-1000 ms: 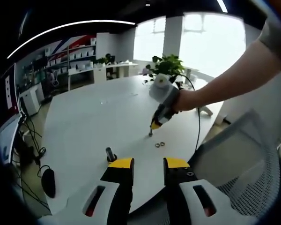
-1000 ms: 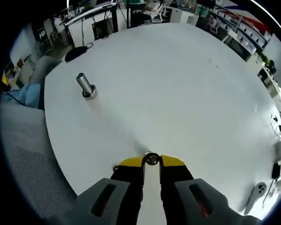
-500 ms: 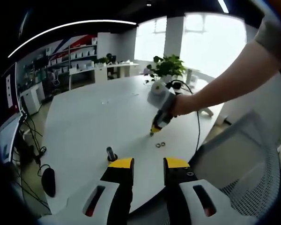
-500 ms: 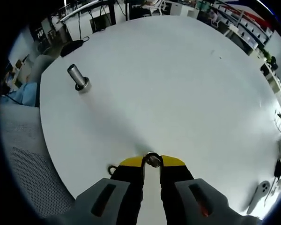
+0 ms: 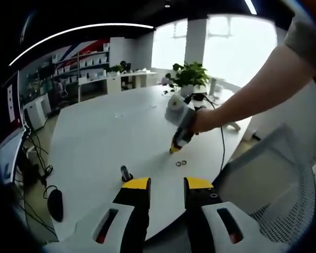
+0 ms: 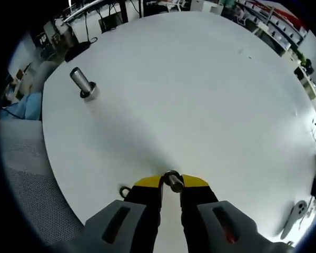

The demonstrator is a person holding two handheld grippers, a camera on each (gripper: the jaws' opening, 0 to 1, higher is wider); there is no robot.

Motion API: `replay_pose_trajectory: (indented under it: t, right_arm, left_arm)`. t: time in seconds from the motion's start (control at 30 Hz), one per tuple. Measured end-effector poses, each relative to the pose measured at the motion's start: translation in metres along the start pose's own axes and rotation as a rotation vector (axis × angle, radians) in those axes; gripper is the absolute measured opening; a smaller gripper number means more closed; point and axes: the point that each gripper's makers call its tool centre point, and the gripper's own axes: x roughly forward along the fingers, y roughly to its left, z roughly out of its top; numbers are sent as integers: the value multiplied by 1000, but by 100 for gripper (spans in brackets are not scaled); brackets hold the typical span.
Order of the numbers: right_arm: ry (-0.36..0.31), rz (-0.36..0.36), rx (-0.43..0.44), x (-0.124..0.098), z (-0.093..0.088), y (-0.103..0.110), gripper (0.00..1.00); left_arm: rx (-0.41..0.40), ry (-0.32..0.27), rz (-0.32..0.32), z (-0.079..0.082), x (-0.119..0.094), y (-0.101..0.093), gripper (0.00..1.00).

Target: Place the washer onto the threaded stud by aligning its center hole with the stud, sliding it down to the base, and recovering from edge contact or off-axis alignment until the washer reaches the visible bottom stop.

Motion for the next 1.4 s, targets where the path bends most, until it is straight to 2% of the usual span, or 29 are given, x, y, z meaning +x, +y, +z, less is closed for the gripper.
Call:
replay_pose_trajectory:
  t: [0.17, 0.33, 0.53, 0.67, 0.83, 1.03, 1.13, 1.27, 1.33, 1.4]
  right_arm:
    - [3, -4, -5, -1, -1, 0, 16]
    - [24, -24, -27, -3, -11, -4, 22]
    - [43, -22, -14, -13, -21, -3, 22]
    - [40, -20, 6, -19, -21, -3, 22]
    - [43, 4, -22, -24, -23, 11, 22]
    - [62, 42, -121, -31, -30, 29, 23]
    - [55, 63, -133, -32, -32, 36, 24]
    - [35, 109, -141, -25, -33, 46, 24]
    - [50, 123, -194, -22, -38, 51, 24]
    - [53, 133, -212, -19, -42, 54, 24]
  left_arm:
    - [1, -3, 5, 1, 0, 1, 23]
    - [-2, -8, 11, 1, -1, 2, 23]
    - [-4, -14, 14, 2, -1, 3, 23]
    - [-7, -19, 16, 3, -2, 4, 23]
    - [-1, -30, 12, 7, -2, 3, 23]
    - [4, -25, 9, 6, -1, 2, 23]
    - [9, -24, 6, 6, -1, 1, 23]
    - [19, -37, 22, 9, -3, 2, 22]
    - [18, -23, 25, 7, -1, 3, 22]
    - [28, -16, 32, 6, -1, 4, 22]
